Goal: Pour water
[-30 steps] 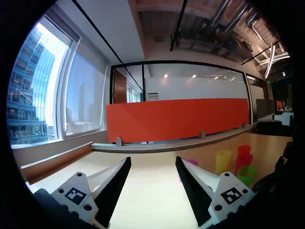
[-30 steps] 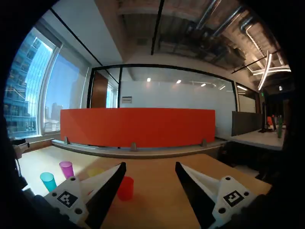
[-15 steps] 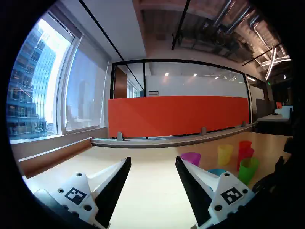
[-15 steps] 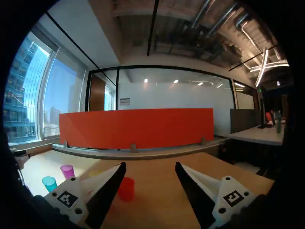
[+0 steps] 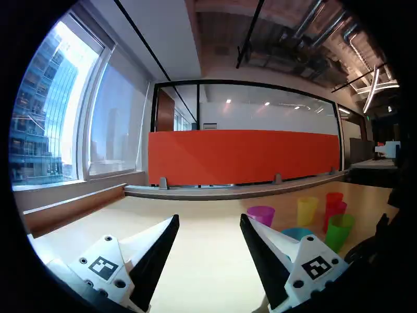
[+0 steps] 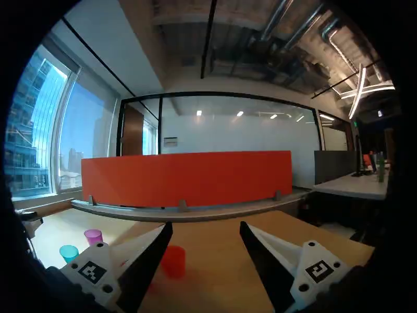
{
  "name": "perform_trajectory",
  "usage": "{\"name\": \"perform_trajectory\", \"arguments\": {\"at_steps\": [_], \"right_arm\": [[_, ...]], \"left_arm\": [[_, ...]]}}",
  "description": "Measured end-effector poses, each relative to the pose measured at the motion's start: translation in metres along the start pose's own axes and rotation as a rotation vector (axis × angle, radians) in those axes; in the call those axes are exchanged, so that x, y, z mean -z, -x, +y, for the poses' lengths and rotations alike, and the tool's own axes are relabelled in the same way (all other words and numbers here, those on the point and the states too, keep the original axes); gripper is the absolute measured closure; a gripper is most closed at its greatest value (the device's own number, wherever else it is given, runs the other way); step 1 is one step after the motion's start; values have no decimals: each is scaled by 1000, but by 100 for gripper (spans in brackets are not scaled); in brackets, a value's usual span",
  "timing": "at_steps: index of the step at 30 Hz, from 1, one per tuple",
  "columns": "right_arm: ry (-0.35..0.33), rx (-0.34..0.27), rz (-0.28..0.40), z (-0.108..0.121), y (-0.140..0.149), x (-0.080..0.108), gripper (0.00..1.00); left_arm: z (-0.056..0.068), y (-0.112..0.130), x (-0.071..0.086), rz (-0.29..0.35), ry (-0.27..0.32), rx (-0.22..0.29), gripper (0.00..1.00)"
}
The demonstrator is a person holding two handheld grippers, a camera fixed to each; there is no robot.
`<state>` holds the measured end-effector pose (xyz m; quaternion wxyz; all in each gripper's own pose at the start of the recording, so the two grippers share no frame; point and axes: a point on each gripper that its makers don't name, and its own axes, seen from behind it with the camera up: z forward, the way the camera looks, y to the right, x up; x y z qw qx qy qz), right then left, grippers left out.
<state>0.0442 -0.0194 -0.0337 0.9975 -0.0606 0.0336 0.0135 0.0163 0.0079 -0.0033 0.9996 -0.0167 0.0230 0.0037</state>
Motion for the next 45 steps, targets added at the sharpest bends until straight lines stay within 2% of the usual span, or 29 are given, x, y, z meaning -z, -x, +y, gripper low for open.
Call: {"name": "perform_trajectory", "arguments": {"at_steps": [9, 29, 38, 45], "right_arm": [[5, 9, 1, 1, -2, 1, 0], [-4, 10, 5, -1, -3, 9, 0], [-18, 26, 31, -2, -2, 15, 0], [-31, 41, 52, -5, 0, 11, 0]], "left_arm": [[-3, 6, -2, -15, -1, 13, 14], [-2, 15, -3, -45, 1, 8, 14], [-2, 15, -4, -45, 1, 8, 14], [-2, 15, -3, -45, 1, 7, 14]]}}
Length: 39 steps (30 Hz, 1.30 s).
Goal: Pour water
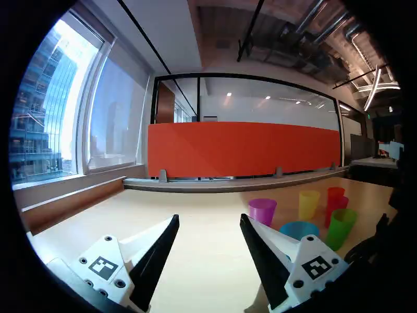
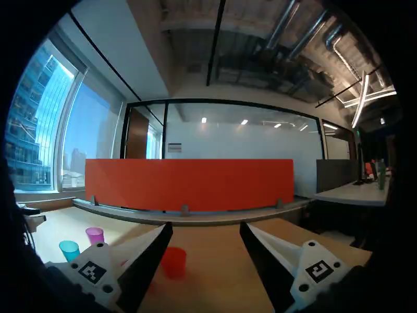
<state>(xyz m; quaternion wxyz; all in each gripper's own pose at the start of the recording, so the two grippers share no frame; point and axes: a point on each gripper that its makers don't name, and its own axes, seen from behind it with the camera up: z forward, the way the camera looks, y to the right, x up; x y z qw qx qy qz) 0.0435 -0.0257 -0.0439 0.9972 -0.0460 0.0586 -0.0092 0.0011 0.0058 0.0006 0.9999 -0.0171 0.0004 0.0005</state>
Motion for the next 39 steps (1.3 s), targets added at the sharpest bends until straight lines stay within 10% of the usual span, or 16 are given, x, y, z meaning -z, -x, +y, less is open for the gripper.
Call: {"name": "perform_trajectory", "arguments": {"at_steps": [17, 39], "right_arm": [[-95, 14, -15, -35, 29, -10, 0], [-50, 2, -60, 5, 74, -18, 0]], "left_arm": [[0, 0, -1, 0, 0, 0, 14], [0, 0, 0, 0, 0, 0, 14]]}}
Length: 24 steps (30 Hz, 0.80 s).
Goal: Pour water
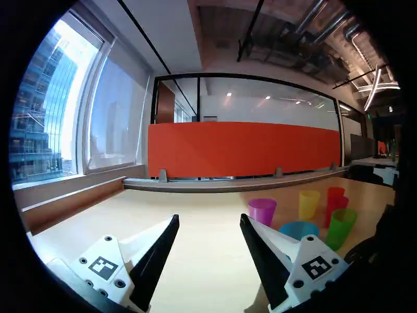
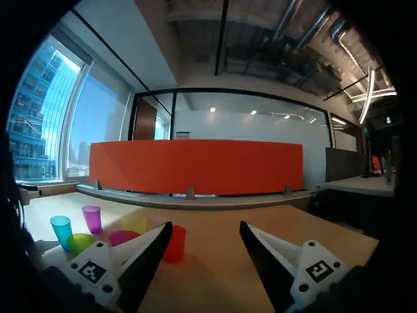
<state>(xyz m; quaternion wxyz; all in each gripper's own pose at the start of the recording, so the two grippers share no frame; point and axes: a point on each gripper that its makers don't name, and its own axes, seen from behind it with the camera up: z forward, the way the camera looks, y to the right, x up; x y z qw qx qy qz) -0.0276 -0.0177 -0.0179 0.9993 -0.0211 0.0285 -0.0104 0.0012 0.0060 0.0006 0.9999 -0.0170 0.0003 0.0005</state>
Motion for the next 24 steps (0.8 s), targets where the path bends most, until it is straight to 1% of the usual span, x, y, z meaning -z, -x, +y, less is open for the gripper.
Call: {"name": "perform_trajectory", "arguments": {"at_steps": [24], "right_arm": [[7, -10, -47, 10, 21, -6, 0]], "left_arm": [[0, 0, 0, 0, 0, 0, 14]]}}
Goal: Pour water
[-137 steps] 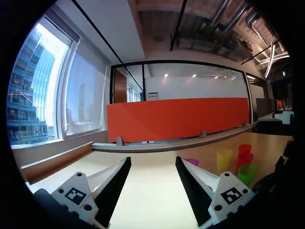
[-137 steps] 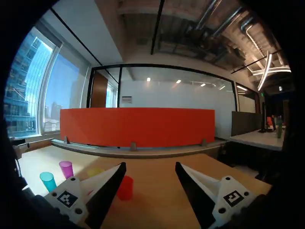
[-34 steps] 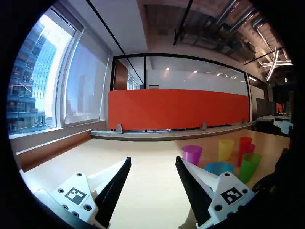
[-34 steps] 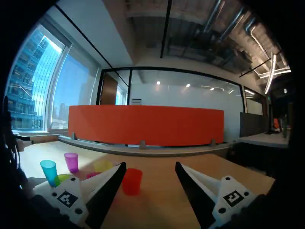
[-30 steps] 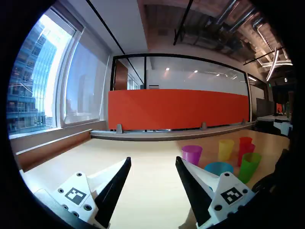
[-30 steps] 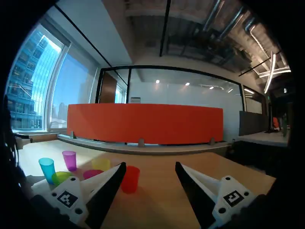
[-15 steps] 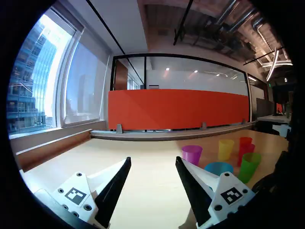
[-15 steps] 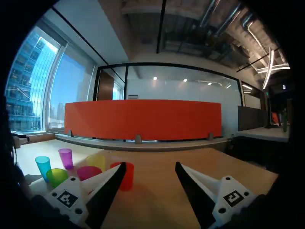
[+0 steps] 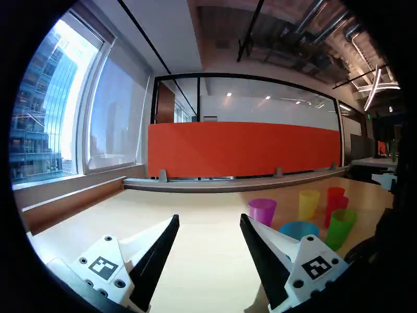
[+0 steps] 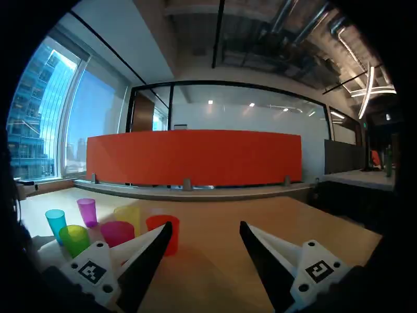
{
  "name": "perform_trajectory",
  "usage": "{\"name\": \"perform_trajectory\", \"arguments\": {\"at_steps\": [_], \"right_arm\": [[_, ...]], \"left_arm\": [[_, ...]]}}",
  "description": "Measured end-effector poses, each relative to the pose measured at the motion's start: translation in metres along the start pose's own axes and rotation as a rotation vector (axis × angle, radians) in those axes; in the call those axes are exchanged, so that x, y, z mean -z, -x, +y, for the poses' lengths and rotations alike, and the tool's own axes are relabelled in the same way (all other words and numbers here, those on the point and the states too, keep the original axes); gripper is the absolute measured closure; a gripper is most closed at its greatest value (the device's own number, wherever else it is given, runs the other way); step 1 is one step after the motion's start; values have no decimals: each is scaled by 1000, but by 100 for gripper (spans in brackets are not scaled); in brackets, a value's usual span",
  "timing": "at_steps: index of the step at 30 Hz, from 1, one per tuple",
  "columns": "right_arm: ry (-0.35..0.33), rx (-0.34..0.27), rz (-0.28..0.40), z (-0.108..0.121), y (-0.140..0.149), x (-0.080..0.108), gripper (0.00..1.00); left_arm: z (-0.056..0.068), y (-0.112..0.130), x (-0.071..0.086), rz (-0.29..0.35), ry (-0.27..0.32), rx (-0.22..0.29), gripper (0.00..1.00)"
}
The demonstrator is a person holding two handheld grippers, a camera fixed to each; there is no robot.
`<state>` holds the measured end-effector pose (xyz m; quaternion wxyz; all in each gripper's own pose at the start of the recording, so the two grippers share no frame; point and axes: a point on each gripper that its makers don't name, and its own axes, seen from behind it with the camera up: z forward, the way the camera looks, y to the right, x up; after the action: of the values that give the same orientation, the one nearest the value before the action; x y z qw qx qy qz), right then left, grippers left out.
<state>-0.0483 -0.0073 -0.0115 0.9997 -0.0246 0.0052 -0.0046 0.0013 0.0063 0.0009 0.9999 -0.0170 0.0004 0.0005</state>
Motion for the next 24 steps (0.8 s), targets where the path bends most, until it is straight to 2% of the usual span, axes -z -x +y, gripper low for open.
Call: {"name": "perform_trajectory", "arguments": {"at_steps": [24], "right_arm": [[-2, -2, -2, 1, -1, 0, 0]], "left_arm": [[0, 0, 0, 0, 0, 0, 14]]}}
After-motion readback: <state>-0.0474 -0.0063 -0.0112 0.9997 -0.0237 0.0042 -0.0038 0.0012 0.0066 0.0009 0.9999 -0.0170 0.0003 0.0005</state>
